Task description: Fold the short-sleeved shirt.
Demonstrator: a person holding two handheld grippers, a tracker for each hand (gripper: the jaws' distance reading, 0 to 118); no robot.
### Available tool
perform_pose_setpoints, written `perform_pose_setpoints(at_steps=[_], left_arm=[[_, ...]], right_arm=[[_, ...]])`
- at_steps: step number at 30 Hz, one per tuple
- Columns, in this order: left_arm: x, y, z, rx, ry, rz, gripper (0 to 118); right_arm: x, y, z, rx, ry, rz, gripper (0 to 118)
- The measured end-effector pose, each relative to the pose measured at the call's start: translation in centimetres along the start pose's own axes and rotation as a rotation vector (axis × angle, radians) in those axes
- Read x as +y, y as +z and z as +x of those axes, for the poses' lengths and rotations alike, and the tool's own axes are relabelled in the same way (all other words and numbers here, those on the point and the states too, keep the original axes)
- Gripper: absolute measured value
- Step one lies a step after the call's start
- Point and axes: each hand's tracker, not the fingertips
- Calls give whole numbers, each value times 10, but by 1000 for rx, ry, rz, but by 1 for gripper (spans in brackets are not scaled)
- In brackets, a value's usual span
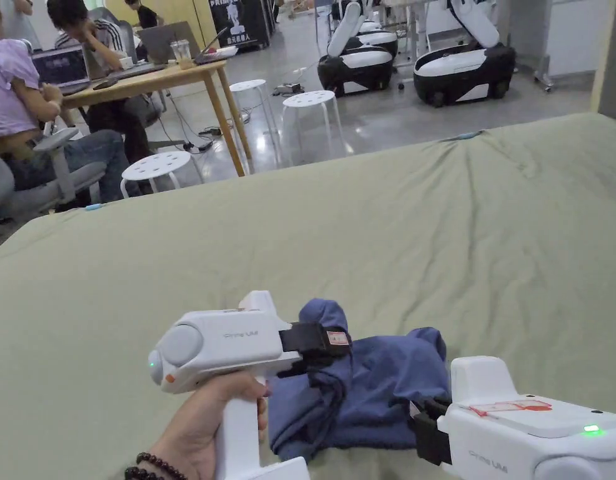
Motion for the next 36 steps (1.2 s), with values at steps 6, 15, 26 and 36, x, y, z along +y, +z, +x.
perform_pose_setpoints(at_steps=[6, 15, 26, 36], left_arm=[[-10, -62, 4, 34, -6, -123, 12], [-10, -16, -17, -186, 73, 45, 116], [-3, -1, -42, -71, 77, -1, 0], [-38, -127, -6, -104, -7, -219, 0]], right_arm=[[0, 12, 15, -31, -18, 18, 0], [-4, 7, 25, -41, -44, 7, 0], [-6, 0, 25, -46, -45, -10, 0], [-2, 5, 35, -93, -30, -19, 0]])
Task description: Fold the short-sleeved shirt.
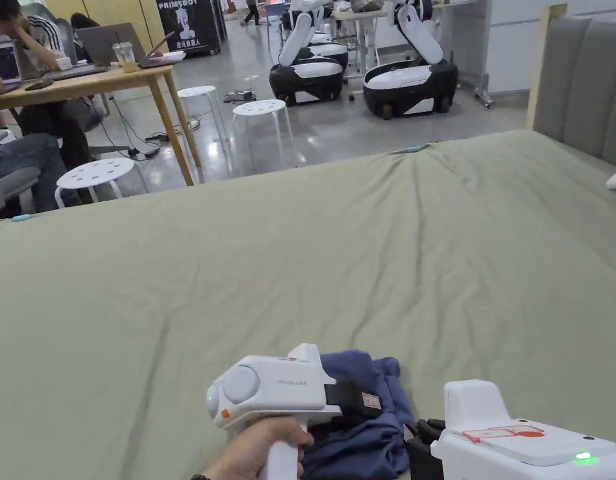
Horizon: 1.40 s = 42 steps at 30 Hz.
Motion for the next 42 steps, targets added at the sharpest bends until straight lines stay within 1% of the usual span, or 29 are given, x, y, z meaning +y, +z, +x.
perform_pose_setpoints(at_steps=[2, 3, 5, 7, 9, 12, 14, 16, 17, 18, 19, 20, 21, 22, 23, 24, 26, 28, 31, 33, 34, 35, 36, 37, 38, 42], left_arm=[[-2, -3, 4, -72, 42, 23, 0], [-1, -3, 5, -69, 61, 10, 0], [0, 5, 13, -27, 17, 8, 0], [0, 23, 18, -44, -29, 17, 0], [-4, 52, 19, -65, -37, 55, 0], [-7, 100, 4, -23, -18, 150, 0], [-8, 129, -13, 6, 33, 195, 0], [-13, 155, -28, 20, 59, 251, 0], [-15, 166, -33, 32, 83, 276, 0], [-18, 176, -39, 49, 108, 300, 0], [-22, 184, -43, 64, 127, 328, 4], [-26, 191, -48, 74, 139, 353, 28], [-28, 196, -54, 78, 147, 381, 61], [-31, 199, -59, 83, 158, 398, 93], [-33, 200, -63, 99, 173, 392, 118], [-35, 199, -67, 129, 209, 378, 116], [-36, 197, -70, 152, 252, 392, 99], [-35, 187, -70, 151, 273, 355, 93], [-35, 163, -66, 79, 259, 291, 91], [-32, 142, -67, 28, 271, 262, 87], [-29, 132, -66, 32, 291, 252, 84], [-27, 121, -64, 45, 306, 251, 73], [-25, 113, -61, 97, 298, 244, 57], [-24, 107, -61, 147, 270, 235, 34], [-23, 103, -60, 137, 265, 223, 29], [-20, 126, -61, 85, 242, 219, 25]], right_arm=[[2, 0, 3, -13, 4, -3, 0], [3, 0, 5, -16, 8, -5, 0], [9, -5, 7, -19, 16, -10, 0], [18, -14, 6, -17, 35, -8, 0], [34, -26, 1, -1, 59, 1, 0], [59, -52, -7, 48, 71, 19, 0], [71, -76, -9, 101, 73, -7, 0], [72, -103, -8, 116, 64, -52, 0], [71, -117, -6, 105, 71, -83, 0], [67, -130, -2, 15, 101, -122, 0], [63, -139, 1, -15, 120, -144, 0], [58, -145, 4, 2, 122, -145, 0], [54, -143, 8, 28, 118, -105, 0], [52, -140, 9, 35, 119, -87, 0], [53, -137, 11, 40, 117, -89, 0], [53, -135, 13, 41, 115, -88, 0], [52, -132, 13, 43, 120, -90, 0], [50, -129, 16, 44, 116, -86, 0], [44, -129, 17, 42, 106, -71, 0], [42, -128, 16, 38, 125, -62, 0], [43, -130, 15, 38, 129, -63, 0], [43, -130, 15, 39, 130, -64, 0], [43, -129, 17, 40, 129, -66, 0], [43, -128, 18, 39, 126, -67, 0], [42, -129, 19, 45, 121, -67, 0], [45, -121, 11, 31, 129, -72, 0]])
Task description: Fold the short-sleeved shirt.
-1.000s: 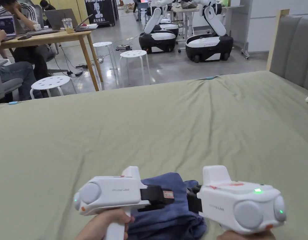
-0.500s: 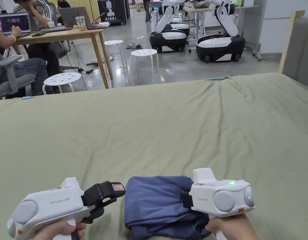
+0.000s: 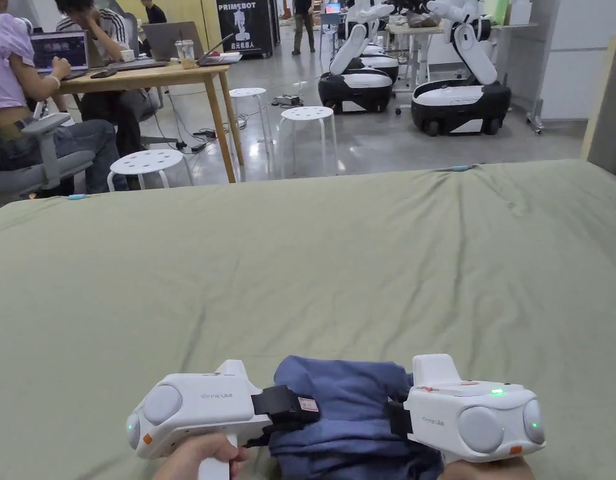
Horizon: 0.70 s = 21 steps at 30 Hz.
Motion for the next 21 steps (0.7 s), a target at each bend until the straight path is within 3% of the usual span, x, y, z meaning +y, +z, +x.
perform_pose_setpoints(at_steps=[3, 7, 11, 14, 21], left_arm=[[10, 20, -3, -15, -4, 8, 25], [35, 59, -14, 41, -68, 13, 25], [62, 123, -48, 94, -143, 22, 25], [82, 183, -96, 129, -125, 53, 25], [103, 336, -221, 253, -35, 210, 25]], right_arm=[[7, 11, -21, -39, 11, 49, 0], [23, 8, -67, -54, 105, 98, 0], [43, -13, -131, -93, 178, 178, 0], [56, -39, -191, -116, 279, 221, 0], [80, -102, -329, 41, 373, 285, 0]])
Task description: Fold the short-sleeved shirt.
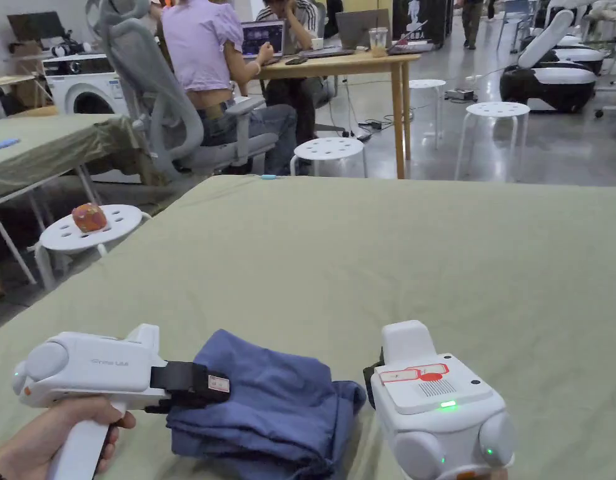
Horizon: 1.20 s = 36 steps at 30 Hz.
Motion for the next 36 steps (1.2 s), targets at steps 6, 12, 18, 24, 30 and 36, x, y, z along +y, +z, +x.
perform_pose_setpoints(at_steps=[6, 12, 18, 24, 30, 36], left_arm=[[15, 61, -84, 101, 33, 79, 25], [17, 55, -106, 165, -44, 122, 65], [22, 79, -112, 141, -61, 275, 115], [23, 86, -77, 380, -101, 391, 0], [2, 47, 52, 462, -237, 489, 0], [-16, -13, 216, 366, -520, 687, 0]], right_arm=[[41, -47, -90, 155, 32, 82, 0], [63, -62, -139, 274, 141, 94, 0], [63, -48, -115, 274, 123, 95, 0], [53, -22, -69, 267, 82, 65, 0], [53, 2, 6, 133, 75, 102, 0], [60, 66, 121, -59, -24, 122, 0]])
